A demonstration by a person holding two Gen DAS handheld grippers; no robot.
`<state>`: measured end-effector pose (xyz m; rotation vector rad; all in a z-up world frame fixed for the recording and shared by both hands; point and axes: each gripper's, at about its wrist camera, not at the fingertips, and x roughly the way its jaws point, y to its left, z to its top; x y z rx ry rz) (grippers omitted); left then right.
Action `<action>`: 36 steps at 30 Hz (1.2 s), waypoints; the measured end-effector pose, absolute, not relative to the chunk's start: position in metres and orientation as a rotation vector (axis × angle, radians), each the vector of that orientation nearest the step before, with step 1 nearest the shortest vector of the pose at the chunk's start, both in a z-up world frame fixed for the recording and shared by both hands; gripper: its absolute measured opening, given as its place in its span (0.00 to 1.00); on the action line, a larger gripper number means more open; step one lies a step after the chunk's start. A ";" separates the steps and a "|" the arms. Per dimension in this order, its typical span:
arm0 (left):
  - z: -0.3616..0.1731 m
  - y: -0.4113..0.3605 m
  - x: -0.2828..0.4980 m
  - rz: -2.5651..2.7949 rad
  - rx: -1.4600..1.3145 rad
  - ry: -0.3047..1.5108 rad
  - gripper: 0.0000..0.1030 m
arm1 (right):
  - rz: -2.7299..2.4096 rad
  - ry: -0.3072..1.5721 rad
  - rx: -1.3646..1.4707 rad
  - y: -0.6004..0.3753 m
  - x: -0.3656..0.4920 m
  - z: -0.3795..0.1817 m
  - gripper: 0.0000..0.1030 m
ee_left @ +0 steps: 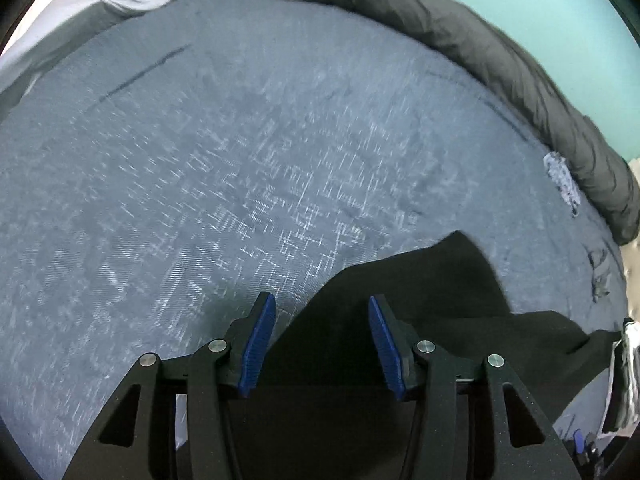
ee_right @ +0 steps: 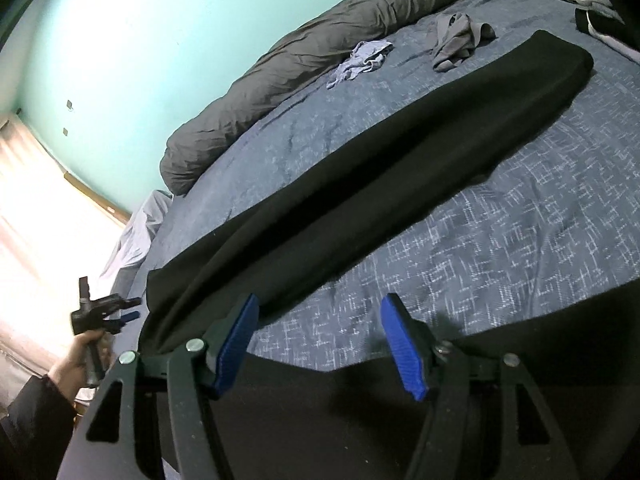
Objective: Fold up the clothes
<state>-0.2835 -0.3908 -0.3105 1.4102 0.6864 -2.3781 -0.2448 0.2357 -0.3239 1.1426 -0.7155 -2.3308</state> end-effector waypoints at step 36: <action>-0.258 -0.274 -0.244 -2.639 1.530 0.550 0.02 | -2.255 -0.808 1.133 0.238 -0.244 -0.326 0.65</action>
